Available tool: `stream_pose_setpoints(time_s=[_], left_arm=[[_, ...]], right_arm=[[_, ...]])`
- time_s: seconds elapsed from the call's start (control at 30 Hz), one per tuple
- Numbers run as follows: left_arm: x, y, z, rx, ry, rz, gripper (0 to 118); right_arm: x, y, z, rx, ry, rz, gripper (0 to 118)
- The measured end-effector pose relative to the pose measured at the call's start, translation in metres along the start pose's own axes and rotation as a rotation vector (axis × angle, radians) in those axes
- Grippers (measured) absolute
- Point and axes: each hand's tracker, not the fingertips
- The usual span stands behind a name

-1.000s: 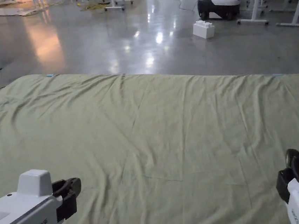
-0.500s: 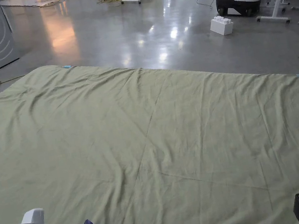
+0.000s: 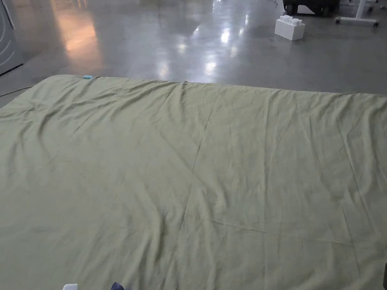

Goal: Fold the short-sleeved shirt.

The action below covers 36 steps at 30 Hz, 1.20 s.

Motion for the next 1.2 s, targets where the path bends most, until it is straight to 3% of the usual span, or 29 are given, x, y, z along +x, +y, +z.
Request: stream_pose_setpoints(time_s=[0.1,0.13,0.43,0.8,1.03,1.2], left_arm=[[-0.001,-0.005,-0.018,-0.027,0.058,-0.031,26],[-0.002,-0.007,-0.024,-0.032,0.091,-0.05,19],[0.035,-0.014,-0.017,-0.009,0.219,-0.165,9],[0.082,0.006,0.033,0.056,0.305,-0.199,8],[0.118,0.007,0.067,0.121,0.643,-0.304,8],[0.167,-0.027,0.034,0.097,0.706,-0.336,8]], right_arm=[[-0.002,0.0,0.0,-0.004,0.004,0.001,0],[-0.002,0.0,0.0,-0.005,0.004,0.003,0],[0.002,0.006,0.003,0.005,-0.001,0.017,0],[0.011,0.009,0.005,0.03,-0.006,0.013,0],[0.011,0.009,0.004,0.048,0.015,0.005,0],[0.01,0.006,0.002,0.043,0.042,-0.027,0]])
